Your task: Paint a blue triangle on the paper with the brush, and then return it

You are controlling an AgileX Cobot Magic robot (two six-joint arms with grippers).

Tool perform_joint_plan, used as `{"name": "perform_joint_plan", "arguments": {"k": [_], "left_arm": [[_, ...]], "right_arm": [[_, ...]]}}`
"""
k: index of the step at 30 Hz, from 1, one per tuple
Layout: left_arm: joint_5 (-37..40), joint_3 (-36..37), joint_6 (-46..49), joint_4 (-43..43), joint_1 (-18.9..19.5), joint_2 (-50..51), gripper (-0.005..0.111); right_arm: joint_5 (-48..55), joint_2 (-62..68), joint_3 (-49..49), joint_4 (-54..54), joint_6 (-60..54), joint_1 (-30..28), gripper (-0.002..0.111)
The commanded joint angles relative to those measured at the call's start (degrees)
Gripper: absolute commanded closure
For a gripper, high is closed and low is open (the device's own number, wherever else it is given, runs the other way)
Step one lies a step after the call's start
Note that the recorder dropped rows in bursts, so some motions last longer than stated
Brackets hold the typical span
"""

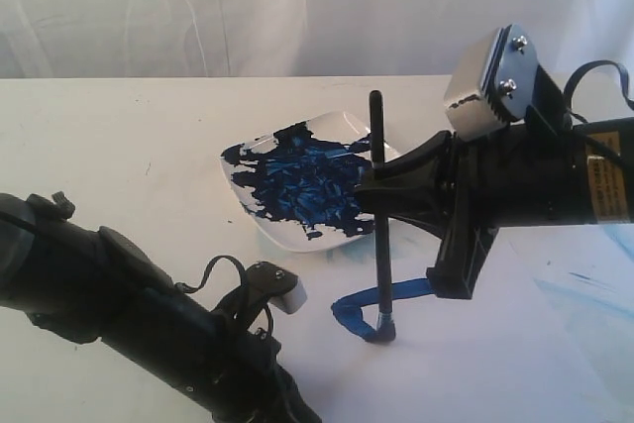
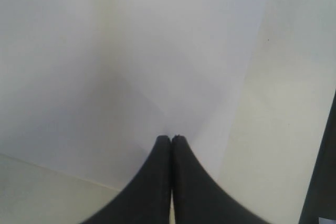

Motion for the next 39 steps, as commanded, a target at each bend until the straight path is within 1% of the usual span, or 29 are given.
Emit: {"name": "perform_joint_plan", "arguments": {"k": [1, 11, 39], "left_arm": [[0.8, 0.0, 0.1, 0.7, -0.4, -0.2, 0.107], [0.8, 0.0, 0.1, 0.7, -0.4, -0.2, 0.107], [1.2, 0.0, 0.1, 0.7, -0.4, -0.2, 0.107]], "right_arm": [[0.2, -0.7, -0.1, -1.5, 3.1, 0.1, 0.108], [0.2, -0.7, -0.1, -1.5, 4.6, 0.1, 0.108], [6.1, -0.7, 0.1, -1.5, 12.0, 0.1, 0.108]]}}
